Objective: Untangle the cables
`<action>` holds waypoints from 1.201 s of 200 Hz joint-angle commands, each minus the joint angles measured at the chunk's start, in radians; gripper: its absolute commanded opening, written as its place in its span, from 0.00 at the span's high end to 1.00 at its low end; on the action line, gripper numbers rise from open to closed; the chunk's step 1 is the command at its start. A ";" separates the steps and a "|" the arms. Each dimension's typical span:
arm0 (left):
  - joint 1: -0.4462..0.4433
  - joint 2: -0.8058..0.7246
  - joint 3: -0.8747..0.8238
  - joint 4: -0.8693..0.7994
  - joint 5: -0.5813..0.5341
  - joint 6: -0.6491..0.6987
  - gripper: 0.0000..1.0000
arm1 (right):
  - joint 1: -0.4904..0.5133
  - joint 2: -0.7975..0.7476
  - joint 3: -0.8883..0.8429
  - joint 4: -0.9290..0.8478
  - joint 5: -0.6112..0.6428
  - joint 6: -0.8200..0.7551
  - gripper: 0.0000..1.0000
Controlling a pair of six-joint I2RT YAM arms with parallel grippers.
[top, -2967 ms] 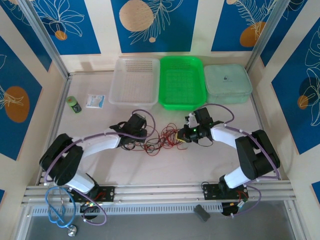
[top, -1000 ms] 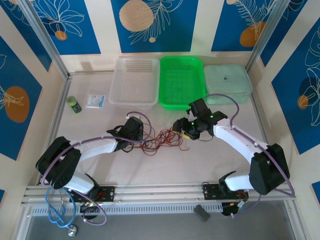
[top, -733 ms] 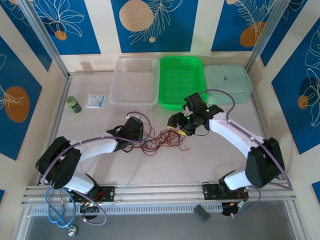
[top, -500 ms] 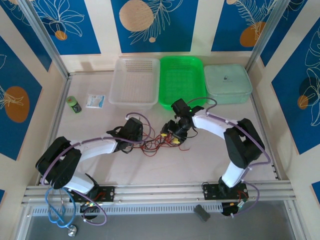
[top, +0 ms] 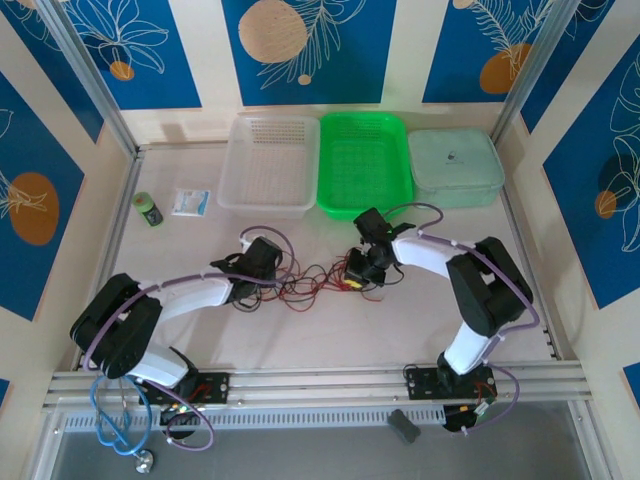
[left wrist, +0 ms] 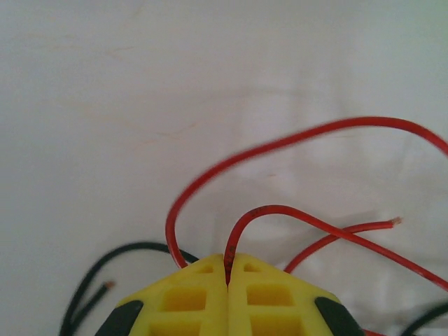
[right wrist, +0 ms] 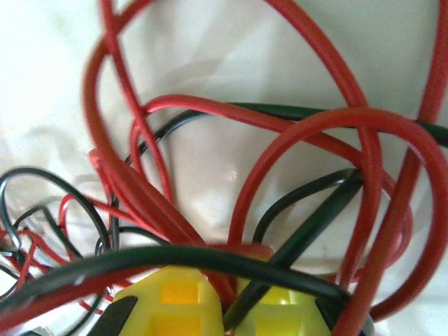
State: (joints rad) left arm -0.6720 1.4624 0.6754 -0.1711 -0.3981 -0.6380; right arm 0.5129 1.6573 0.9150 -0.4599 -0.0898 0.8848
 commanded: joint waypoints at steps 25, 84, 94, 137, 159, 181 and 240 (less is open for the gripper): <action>0.056 -0.051 -0.037 -0.059 -0.037 -0.028 1.00 | -0.097 -0.136 -0.196 0.251 -0.119 -0.068 0.93; 0.055 -0.168 0.004 -0.021 0.067 0.069 0.94 | -0.086 -0.240 -0.194 0.226 -0.143 -0.225 0.57; 0.053 -0.196 0.019 -0.035 0.076 0.084 0.88 | -0.082 -0.277 -0.185 0.189 -0.126 -0.246 0.53; 0.039 -0.298 0.116 -0.149 0.095 0.153 0.38 | -0.076 -0.399 -0.126 0.030 -0.076 -0.182 0.38; 0.024 -0.318 0.169 -0.221 0.103 0.162 0.20 | -0.077 -0.377 -0.067 -0.063 -0.047 -0.066 0.36; 0.008 -0.293 0.225 -0.303 0.104 0.139 0.11 | -0.067 -0.307 0.005 -0.149 -0.015 0.025 0.36; 0.007 -0.055 0.307 -0.481 0.066 -0.023 0.00 | -0.015 -0.052 0.160 -0.273 0.104 0.039 0.35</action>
State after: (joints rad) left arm -0.6590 1.3247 0.9749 -0.5426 -0.3187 -0.5827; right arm 0.4786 1.5311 1.0409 -0.6407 -0.0471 0.8993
